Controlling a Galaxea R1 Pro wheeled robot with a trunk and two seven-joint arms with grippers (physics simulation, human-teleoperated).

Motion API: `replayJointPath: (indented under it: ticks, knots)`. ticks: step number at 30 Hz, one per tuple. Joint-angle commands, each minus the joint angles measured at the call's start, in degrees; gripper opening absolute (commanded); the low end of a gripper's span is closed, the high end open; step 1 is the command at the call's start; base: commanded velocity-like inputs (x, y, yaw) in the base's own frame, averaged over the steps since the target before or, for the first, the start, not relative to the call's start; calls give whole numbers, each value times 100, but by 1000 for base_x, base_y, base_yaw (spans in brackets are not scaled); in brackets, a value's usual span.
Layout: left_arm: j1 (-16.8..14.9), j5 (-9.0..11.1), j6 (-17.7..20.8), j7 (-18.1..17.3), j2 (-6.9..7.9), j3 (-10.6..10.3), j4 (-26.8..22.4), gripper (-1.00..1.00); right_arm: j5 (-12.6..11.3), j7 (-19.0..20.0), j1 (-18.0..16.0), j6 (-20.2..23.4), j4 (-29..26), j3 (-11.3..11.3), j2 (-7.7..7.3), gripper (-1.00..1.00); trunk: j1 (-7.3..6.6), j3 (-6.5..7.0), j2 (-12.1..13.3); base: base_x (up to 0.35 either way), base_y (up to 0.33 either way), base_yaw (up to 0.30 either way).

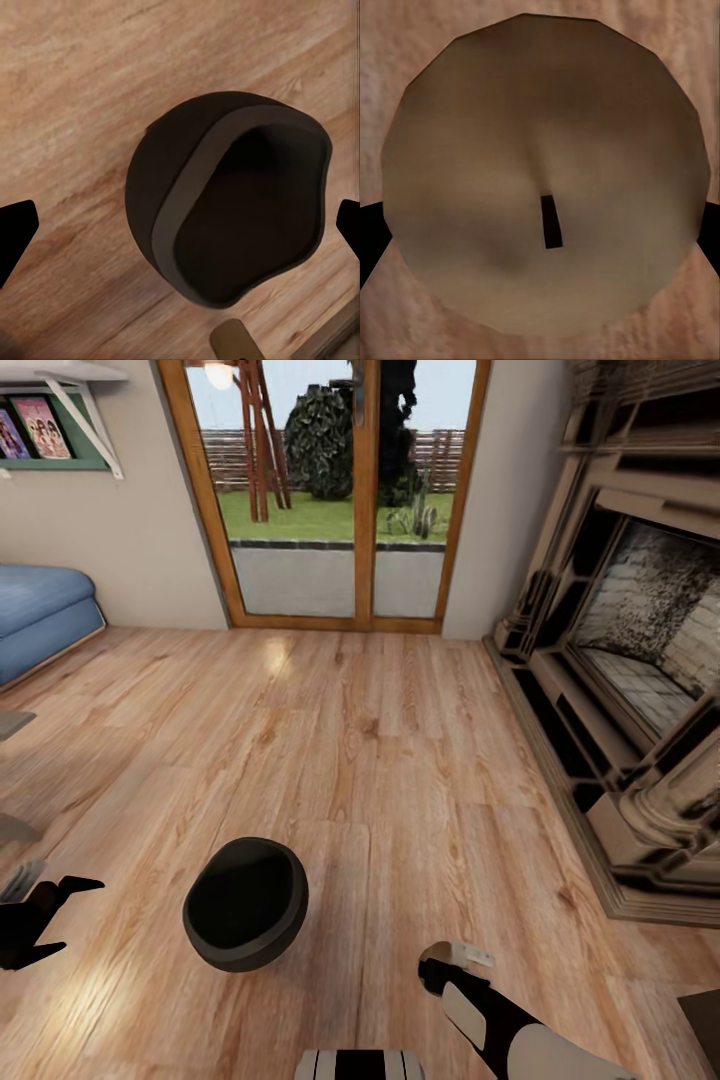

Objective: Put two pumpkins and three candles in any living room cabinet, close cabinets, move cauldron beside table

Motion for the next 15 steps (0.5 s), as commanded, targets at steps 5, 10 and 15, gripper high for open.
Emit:
replayJointPath:
  ticks: [5, 10, 15]
  knots:
    - [-4, 47, 20, 60, -2, 8, -3, 100, -40, -42, -1, 16, -29, 45, -8, -100, -14, 107, 5, 0, 0, 0]
    - [-4, 51, 22, 60, -2, 8, -24, 100, -55, -68, -1, 34, -63, 36, -6, -100, -26, 218, 12, 0, 0, 0]
    - [-4, 52, 22, 61, -2, 8, -37, 100, -57, -80, -1, 38, -71, 36, -6, -100, -39, 329, 19, 0, 0, 0]
